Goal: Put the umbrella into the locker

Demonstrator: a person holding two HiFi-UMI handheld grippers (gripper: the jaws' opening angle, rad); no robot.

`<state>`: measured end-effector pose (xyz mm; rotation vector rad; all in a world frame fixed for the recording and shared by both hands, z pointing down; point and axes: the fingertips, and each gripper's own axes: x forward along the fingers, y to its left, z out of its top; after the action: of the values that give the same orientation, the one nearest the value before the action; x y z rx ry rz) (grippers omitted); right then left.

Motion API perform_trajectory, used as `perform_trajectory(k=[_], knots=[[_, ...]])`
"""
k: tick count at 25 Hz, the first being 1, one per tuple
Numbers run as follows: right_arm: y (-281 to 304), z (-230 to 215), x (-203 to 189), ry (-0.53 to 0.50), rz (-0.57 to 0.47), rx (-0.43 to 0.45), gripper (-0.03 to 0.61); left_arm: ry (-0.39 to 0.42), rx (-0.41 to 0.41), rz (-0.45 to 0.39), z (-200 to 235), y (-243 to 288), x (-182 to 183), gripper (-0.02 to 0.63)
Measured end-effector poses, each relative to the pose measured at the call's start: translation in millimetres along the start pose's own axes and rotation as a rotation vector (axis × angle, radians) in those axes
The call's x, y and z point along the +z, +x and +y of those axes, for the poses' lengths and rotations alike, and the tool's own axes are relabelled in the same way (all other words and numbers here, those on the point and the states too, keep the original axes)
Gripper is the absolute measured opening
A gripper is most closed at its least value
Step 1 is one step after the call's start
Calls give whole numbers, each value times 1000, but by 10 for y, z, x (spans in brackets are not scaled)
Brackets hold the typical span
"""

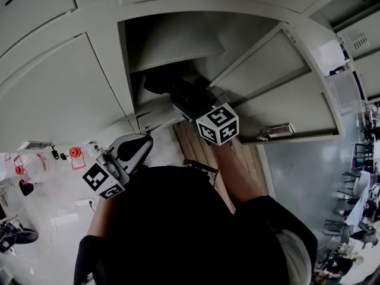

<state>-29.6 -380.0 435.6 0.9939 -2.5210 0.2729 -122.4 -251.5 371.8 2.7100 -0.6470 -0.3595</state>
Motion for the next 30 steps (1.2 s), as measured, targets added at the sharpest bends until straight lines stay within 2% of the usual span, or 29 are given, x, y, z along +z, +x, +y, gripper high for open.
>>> perform_trajectory(k=[15, 30], knots=[[383, -166, 260, 36, -41, 14, 244, -2, -4, -12, 34, -95, 48, 18], [784, -284, 302, 14, -20, 3, 244, -7, 11, -10, 29, -147, 17, 18]])
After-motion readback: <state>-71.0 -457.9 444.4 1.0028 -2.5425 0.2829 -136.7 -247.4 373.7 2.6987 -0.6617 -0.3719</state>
